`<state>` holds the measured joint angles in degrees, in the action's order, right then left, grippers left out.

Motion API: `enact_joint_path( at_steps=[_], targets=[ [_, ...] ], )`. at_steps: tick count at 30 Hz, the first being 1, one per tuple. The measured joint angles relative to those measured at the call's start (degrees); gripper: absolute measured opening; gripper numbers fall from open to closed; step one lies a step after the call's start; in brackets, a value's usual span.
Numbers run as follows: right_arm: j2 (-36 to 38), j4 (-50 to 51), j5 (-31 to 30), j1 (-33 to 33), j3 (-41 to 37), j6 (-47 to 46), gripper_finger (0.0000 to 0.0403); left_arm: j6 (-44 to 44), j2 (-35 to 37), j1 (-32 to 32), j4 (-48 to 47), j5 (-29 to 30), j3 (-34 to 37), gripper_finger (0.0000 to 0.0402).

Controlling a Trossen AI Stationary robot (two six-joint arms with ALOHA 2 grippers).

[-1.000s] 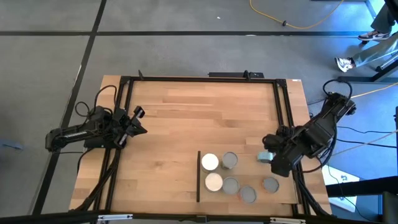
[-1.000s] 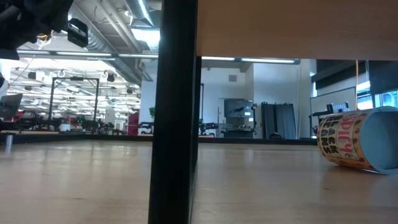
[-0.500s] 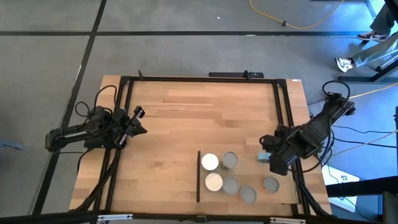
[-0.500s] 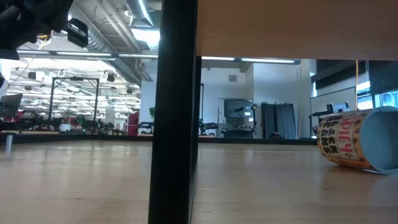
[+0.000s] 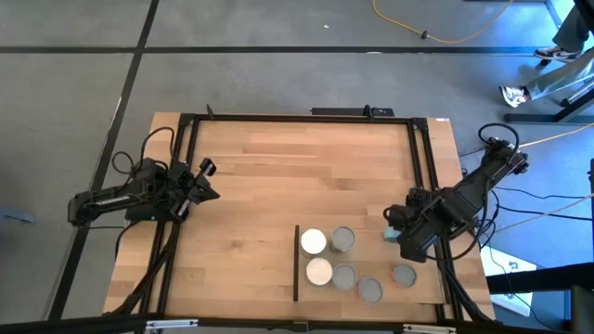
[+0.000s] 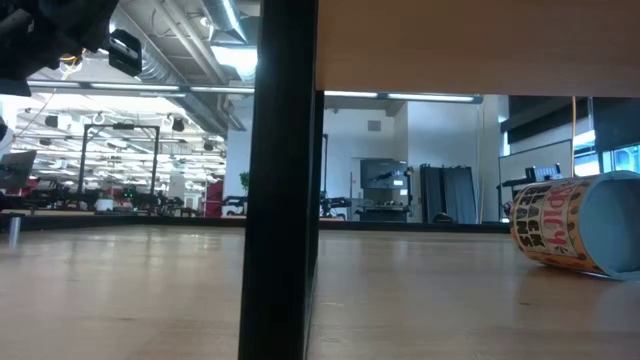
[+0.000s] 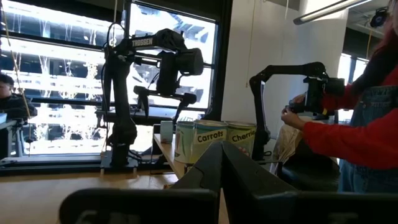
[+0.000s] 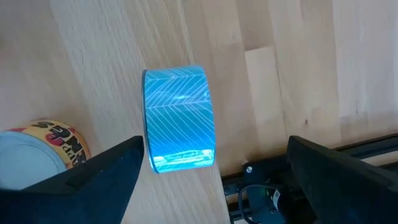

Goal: Pick and place cans onto a shelf
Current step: Adjust the tuna can on the shelf

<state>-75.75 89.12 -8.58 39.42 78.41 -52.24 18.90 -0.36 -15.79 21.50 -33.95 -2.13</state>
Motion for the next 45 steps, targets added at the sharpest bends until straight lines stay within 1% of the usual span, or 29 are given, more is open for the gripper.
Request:
enact_joint_path(
  at_steps=[7,18,21,27,30,45],
  targets=[
    [-1.31,0.07,0.02,0.00,0.00,1.52,0.0398,0.00,0.00,0.02,-0.01,0.00,0.00,0.0000],
    [-1.46,-0.82,-0.85,0.00,0.00,3.04,0.0395,0.00,0.01,0.01,0.01,0.00,0.00,0.0000],
    [-1.46,-0.83,-0.90,0.00,0.00,3.27,0.0378,0.00,0.00,0.00,0.01,0.00,0.00,0.0000],
    [-1.46,-0.57,-0.97,0.00,0.00,4.78,0.0319,0.00,0.01,0.01,0.02,0.00,0.00,0.0000],
    [-1.46,-0.97,-2.20,0.00,0.00,4.99,0.0296,0.00,0.00,0.02,0.01,0.00,0.00,0.0000],
    [-1.46,-3.09,-2.51,-0.02,0.00,7.85,0.0247,0.00,0.00,0.00,-0.01,0.00,0.00,0.0000]
  ],
)
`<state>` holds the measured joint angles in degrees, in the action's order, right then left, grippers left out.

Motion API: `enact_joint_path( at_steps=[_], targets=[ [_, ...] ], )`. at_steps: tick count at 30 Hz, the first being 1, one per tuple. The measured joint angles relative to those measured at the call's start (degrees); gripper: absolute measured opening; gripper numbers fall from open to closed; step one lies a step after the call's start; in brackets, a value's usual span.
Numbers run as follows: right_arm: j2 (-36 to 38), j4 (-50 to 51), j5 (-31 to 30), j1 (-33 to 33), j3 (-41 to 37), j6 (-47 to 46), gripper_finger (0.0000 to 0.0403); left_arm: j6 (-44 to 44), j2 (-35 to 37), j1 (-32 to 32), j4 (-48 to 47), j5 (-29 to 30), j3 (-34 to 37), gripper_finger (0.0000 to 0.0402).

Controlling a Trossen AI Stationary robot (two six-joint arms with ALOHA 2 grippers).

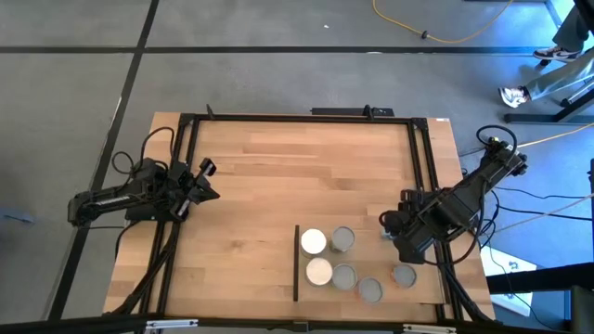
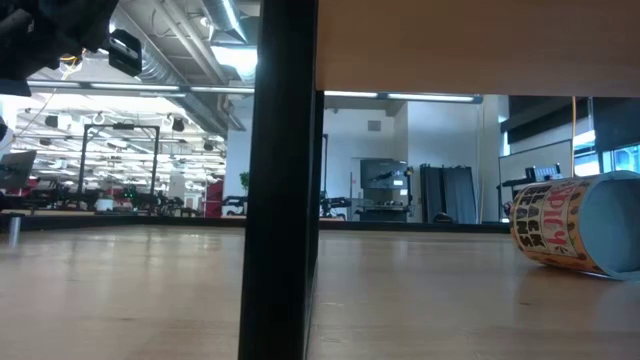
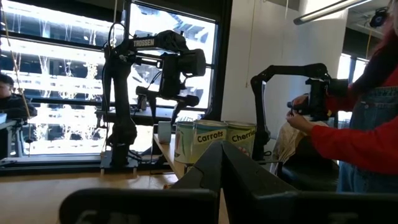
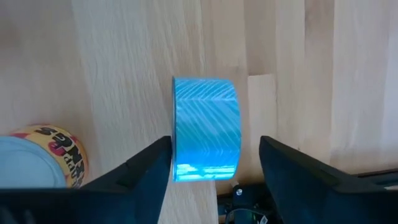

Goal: Pick and place cans onto a shelf
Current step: Adjust the tuna can on the shelf

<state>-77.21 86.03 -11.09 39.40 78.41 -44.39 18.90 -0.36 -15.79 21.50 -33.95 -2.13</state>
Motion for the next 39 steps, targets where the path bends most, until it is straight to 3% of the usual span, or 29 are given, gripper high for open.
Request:
enact_joint_path(
  at_steps=[8,27,39],
  targets=[
    [0.00,-0.10,0.04,0.00,0.00,1.43,0.0218,0.00,0.00,0.00,0.02,0.00,0.00,0.0000],
    [0.00,-1.73,-0.51,0.01,0.00,4.40,0.0212,0.00,0.01,0.00,0.02,0.00,0.00,0.0000],
    [0.13,-2.26,-2.01,-0.02,0.02,4.45,0.0107,0.00,0.00,0.01,0.01,0.00,0.00,0.0000]
  ],
)
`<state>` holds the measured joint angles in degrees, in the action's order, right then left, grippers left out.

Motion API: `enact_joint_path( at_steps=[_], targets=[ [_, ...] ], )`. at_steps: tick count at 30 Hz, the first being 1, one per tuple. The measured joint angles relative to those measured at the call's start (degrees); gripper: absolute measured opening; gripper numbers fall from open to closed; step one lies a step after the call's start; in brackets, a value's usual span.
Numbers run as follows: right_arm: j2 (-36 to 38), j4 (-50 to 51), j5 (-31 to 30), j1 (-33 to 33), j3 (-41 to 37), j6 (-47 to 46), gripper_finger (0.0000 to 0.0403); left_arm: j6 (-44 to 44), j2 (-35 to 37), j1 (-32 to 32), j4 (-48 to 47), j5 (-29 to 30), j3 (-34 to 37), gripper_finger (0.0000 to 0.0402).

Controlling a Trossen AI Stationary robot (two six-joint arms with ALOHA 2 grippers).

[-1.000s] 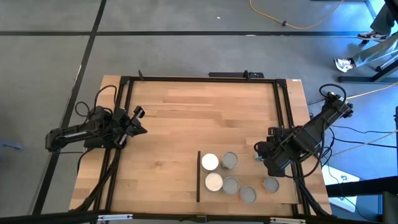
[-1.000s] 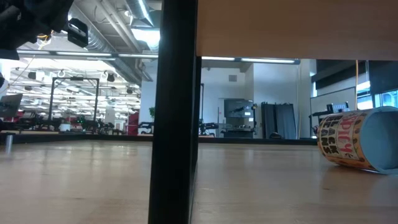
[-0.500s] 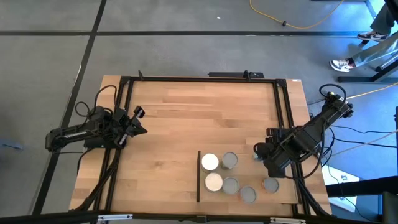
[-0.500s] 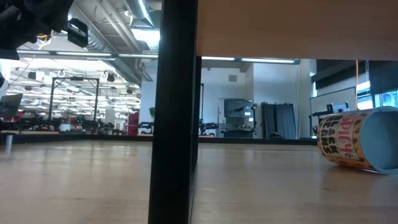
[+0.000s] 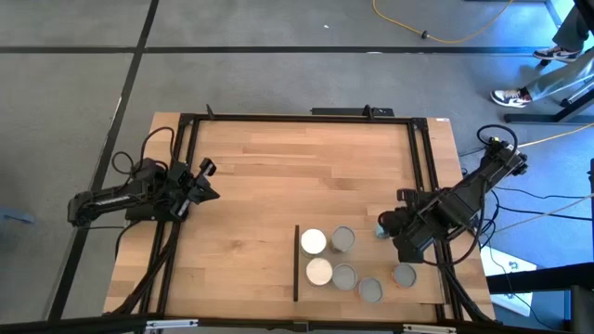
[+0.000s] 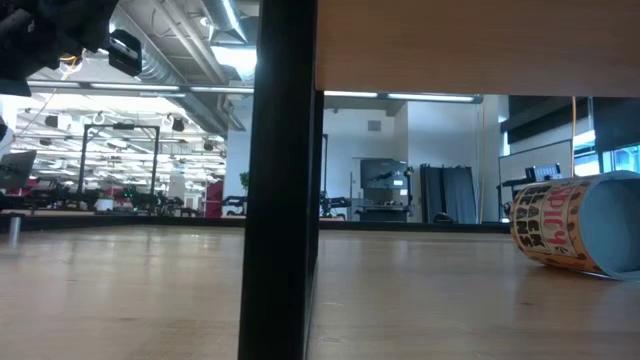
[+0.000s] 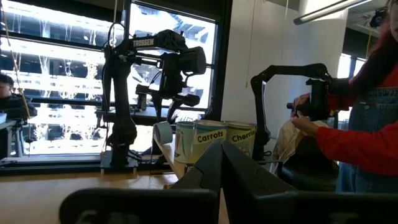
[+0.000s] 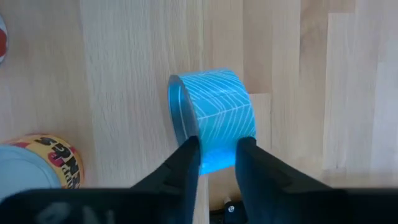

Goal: Pick and place cans onto a shelf
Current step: Adjust the tuna can on the shelf

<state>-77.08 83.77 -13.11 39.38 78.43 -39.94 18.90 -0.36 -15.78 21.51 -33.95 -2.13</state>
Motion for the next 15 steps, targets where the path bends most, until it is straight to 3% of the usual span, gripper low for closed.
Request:
enact_joint_path(
  at_steps=[6,15],
  targets=[
    [0.00,-0.02,0.05,0.00,0.00,0.03,0.0057,0.00,0.02,-0.01,-0.01,0.00,0.00,0.0000],
    [0.00,-1.02,0.06,0.00,0.04,0.07,0.0015,0.00,0.02,-0.01,0.01,0.00,0.00,0.0000]
  ],
)
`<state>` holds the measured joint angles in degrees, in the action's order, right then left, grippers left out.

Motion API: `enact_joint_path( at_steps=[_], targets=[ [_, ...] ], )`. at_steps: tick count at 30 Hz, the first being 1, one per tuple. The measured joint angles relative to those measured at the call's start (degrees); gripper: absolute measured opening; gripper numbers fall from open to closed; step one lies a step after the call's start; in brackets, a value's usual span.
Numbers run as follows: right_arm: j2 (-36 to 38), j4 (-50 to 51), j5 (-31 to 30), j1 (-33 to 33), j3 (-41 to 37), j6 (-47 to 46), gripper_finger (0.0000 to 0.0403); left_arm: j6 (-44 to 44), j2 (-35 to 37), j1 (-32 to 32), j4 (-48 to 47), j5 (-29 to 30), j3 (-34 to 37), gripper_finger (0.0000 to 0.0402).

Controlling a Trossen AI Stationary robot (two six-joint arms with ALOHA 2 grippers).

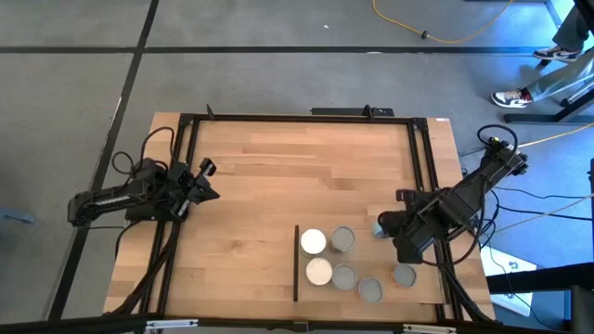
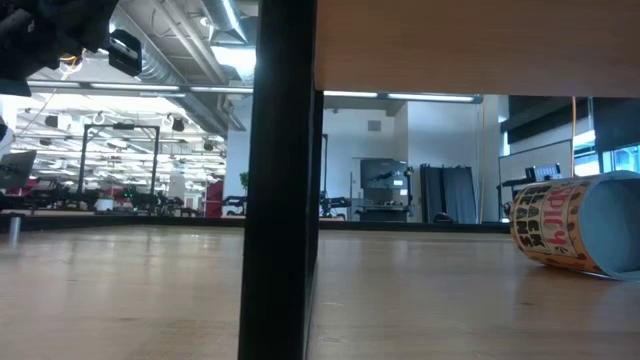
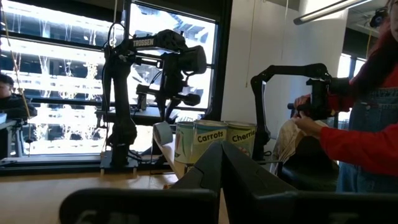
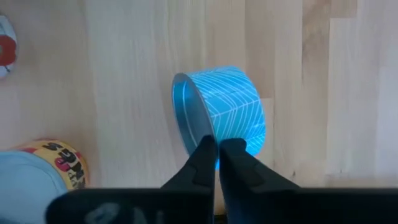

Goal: Pick and place cans onto a shelf
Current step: Adjust the tuna can on the shelf

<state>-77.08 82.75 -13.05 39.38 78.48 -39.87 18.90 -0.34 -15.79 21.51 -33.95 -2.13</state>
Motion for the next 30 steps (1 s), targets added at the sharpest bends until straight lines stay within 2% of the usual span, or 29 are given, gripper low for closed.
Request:
enact_joint_path(
  at_steps=[10,19,30],
  targets=[
    [-0.15,-2.70,2.80,0.04,0.12,-2.42,0.0001,0.00,-0.01,0.00,-0.01,0.00,0.00,0.0000],
    [-0.24,-1.83,4.78,0.04,3.70,-6.69,0.0001,0.00,0.00,0.01,-0.02,0.00,0.00,0.0000],
    [0.57,2.05,17.50,-1.09,4.00,-7.94,0.0000,0.00,-0.01,0.01,-0.01,0.00,0.00,0.0000]
  ],
)
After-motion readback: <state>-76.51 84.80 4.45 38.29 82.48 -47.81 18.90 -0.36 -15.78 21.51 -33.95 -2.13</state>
